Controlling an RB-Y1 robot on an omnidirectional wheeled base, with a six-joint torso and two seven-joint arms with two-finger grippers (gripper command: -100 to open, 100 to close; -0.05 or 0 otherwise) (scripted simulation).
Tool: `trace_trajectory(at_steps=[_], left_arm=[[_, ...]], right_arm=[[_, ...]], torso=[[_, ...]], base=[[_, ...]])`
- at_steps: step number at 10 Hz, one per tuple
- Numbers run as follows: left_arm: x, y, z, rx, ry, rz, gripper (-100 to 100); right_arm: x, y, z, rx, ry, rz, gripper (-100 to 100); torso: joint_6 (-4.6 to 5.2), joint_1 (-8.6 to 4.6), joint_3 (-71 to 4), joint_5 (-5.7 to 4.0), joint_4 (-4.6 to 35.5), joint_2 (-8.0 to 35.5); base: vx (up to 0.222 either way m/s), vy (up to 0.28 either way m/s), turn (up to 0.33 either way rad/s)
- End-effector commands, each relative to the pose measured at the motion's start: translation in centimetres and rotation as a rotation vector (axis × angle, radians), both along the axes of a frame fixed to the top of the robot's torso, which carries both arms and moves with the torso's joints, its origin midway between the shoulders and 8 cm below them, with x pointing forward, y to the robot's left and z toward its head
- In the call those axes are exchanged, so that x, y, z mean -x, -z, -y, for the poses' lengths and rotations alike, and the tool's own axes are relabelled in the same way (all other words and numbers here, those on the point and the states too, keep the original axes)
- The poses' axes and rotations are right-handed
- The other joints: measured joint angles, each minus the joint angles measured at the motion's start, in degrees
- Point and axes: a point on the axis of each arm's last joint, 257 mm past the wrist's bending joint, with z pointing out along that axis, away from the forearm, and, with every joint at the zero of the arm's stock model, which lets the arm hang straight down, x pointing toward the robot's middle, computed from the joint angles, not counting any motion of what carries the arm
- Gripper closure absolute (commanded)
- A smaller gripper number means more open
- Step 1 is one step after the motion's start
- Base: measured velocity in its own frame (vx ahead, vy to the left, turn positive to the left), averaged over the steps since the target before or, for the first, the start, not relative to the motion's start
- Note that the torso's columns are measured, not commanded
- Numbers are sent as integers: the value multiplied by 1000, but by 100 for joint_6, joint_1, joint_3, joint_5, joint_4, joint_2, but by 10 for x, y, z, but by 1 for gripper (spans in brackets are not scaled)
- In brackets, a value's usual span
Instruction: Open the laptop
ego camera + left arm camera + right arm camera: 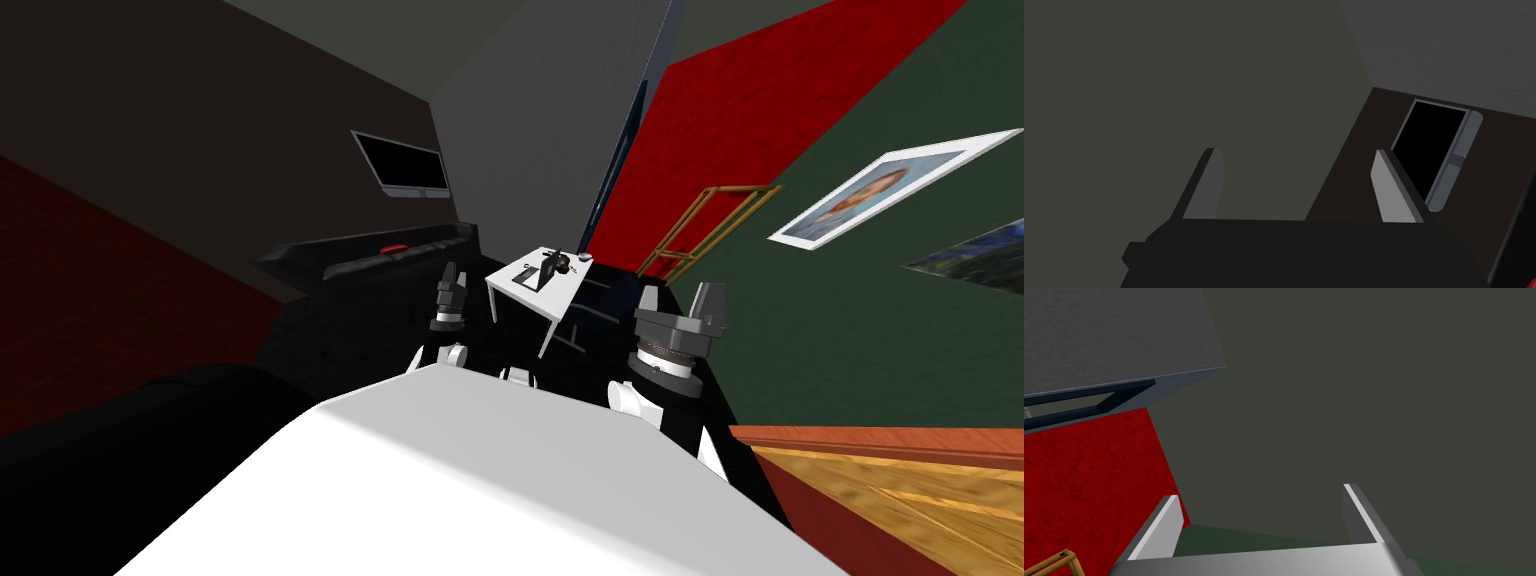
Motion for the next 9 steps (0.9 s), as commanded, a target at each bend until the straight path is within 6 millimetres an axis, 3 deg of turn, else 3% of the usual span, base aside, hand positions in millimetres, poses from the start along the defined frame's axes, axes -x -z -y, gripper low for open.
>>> trace_trajectory(at_steps=[1, 9], left_arm=[[-6, 8, 7, -69, 28, -29, -100], [-50, 55, 11, -225, 31, -192, -100]], right_arm=[[0, 0, 0, 0, 0, -1, 0], [0, 0, 0, 0, 0, -1, 0]], torso=[[0, -1, -396, 0, 188, 190], [0, 3, -540, 0, 268, 263]], base=[[26, -31, -25], [58, -71, -47]])
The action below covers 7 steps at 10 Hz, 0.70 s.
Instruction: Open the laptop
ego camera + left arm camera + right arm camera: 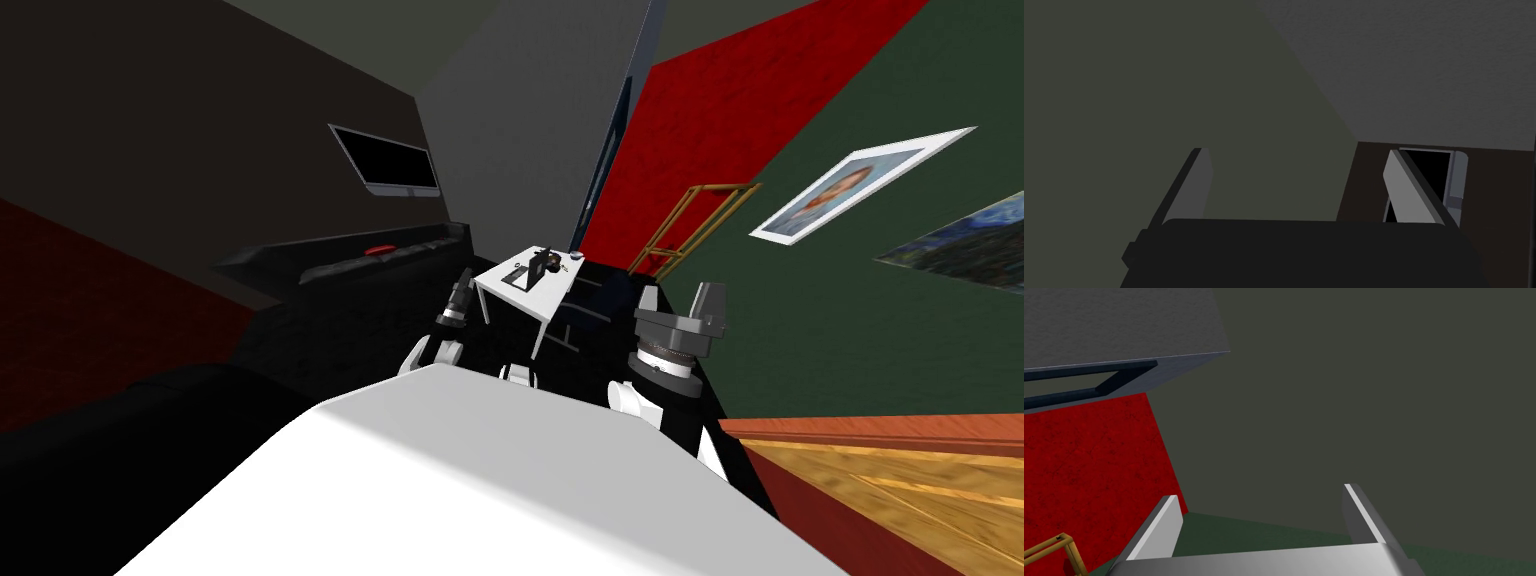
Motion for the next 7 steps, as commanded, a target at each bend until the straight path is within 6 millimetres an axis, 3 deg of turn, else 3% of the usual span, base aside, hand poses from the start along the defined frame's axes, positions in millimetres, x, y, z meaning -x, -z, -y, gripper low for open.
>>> trace_trajectory(at_steps=[1, 7], left_arm=[[-15, 16, -2, -25, -17, -50, -100], [-54, 59, -8, -79, -72, -189, -100]], right_arm=[[0, 0, 0, 0, 0, 0, 0], [0, 0, 0, 0, 0, 0, 0]], torso=[[0, 9, 1, 3, 0, 3], [-1, 4, -3, 1, -1, -2]], base=[[67, -55, -53], [82, -92, -60]])
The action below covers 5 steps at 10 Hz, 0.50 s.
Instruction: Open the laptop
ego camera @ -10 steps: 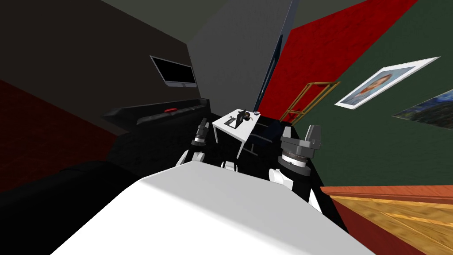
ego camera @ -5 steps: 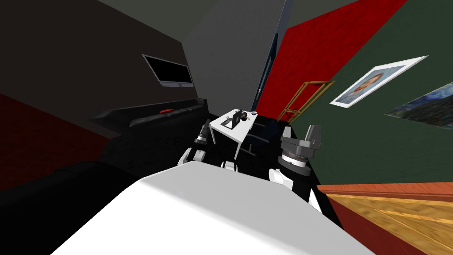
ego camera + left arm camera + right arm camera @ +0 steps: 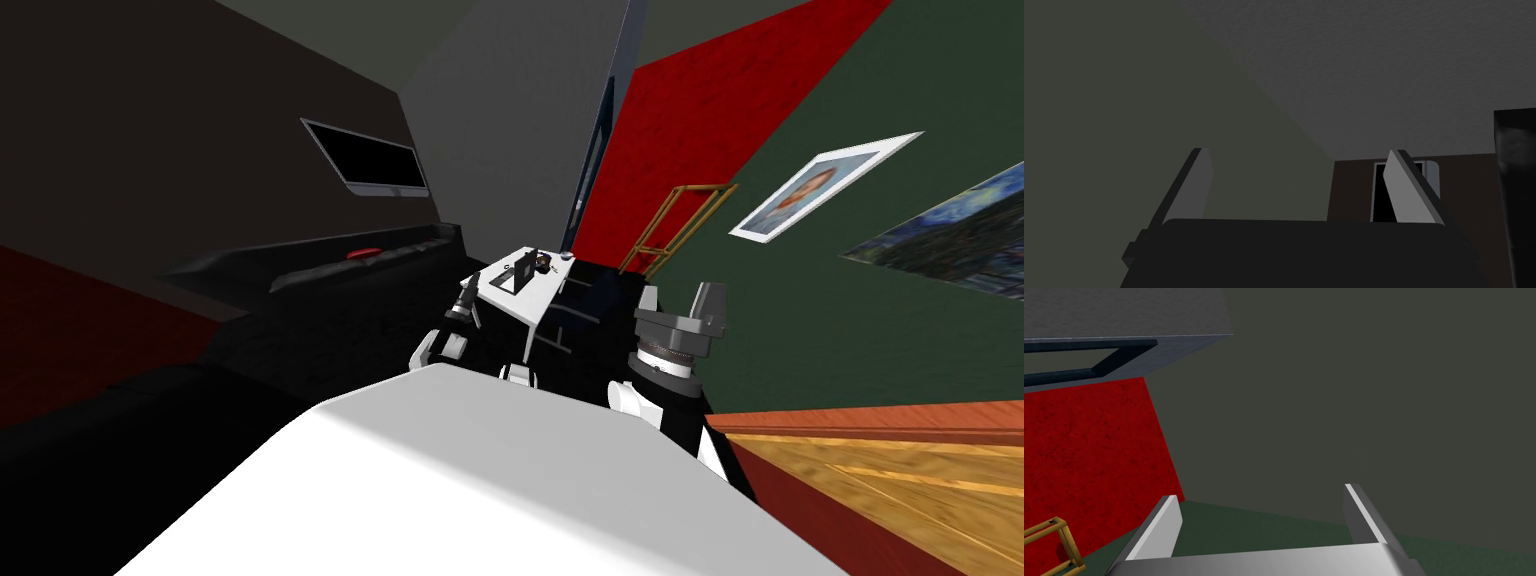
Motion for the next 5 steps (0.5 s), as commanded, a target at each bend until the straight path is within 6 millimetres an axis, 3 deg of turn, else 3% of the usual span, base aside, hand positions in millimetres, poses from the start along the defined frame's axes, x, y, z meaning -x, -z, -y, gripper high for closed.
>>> trace_trajectory(at_steps=[1, 5], left_arm=[[-15, 19, -3, -24, -21, -56, -100], [-33, 42, -10, -84, -45, -132, -100]], right_arm=[[0, 0, 0, 0, 0, 0, 0], [0, 0, 0, 0, 0, 0, 0]], torso=[[1, 2, 3, 2, 1, 2], [1, -13, 3, -3, 2, 3]], base=[[73, -68, -41], [61, -70, -53]])
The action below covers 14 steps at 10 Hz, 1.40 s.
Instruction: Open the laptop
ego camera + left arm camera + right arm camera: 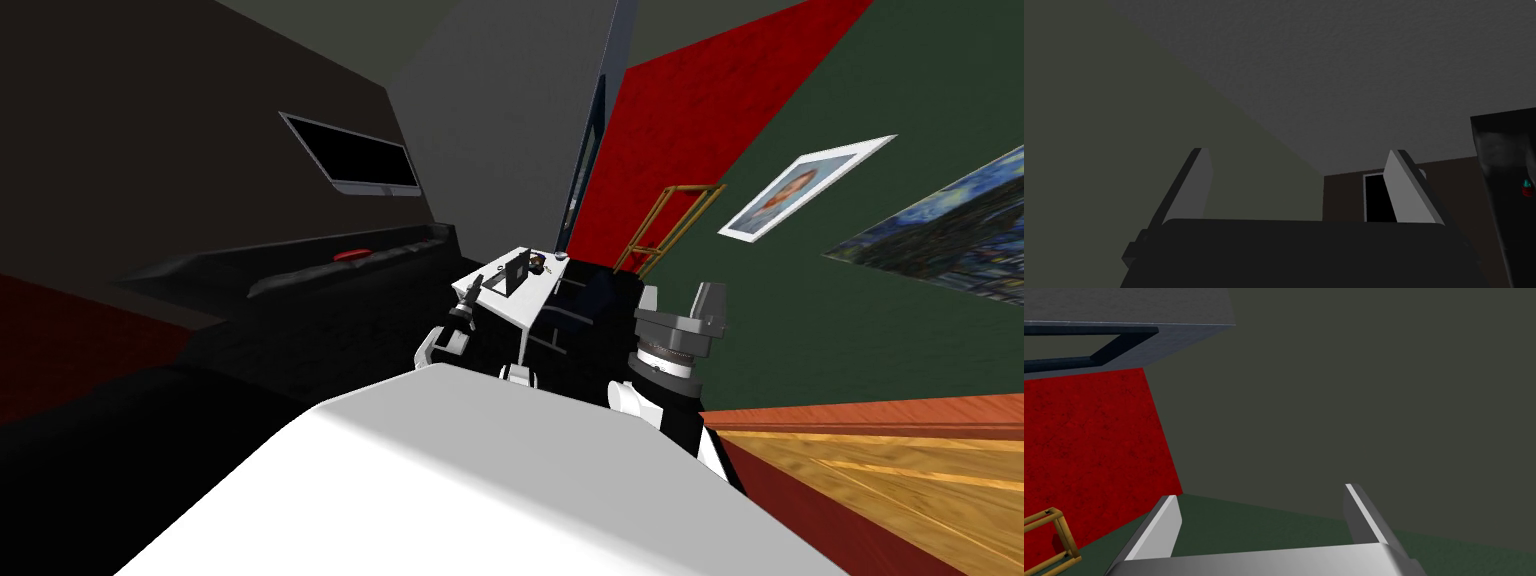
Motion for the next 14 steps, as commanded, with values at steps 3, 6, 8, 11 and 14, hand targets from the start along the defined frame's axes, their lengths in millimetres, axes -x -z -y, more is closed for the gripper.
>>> trace_trajectory(at_steps=[3, 6, 8, 11, 14], left_arm=[[-25, 31, -15, -106, -35, -106, -100], [-41, 52, -32, -184, -68, -180, -100], [-48, 61, -41, -217, -86, -213, -100], [-58, 74, -57, -272, -118, -267, -100], [-57, 72, -55, -262, -112, -258, 100]], right_arm=[[0, 0, 0, 0, 0, 0, 0], [0, 0, 0, 0, 0, 0, 0], [0, 0, 0, 0, 0, 0, 0], [0, 0, 0, 0, 0, 0, 0], [0, 0, 0, 0, 0, 0, 0]], torso=[[0, 5, -2, 2, -1, -2], [-1, 11, 8, 2, 3, 15], [-1, 0, -2, -1, -1, -3], [0, 14, 5, 4, 3, 10], [-1, 20, 11, 5, 5, 18]], base=[[89, -78, -59], [79, -84, -68], [102, -94, -57], [70, -65, -50], [14, -13, -1]])
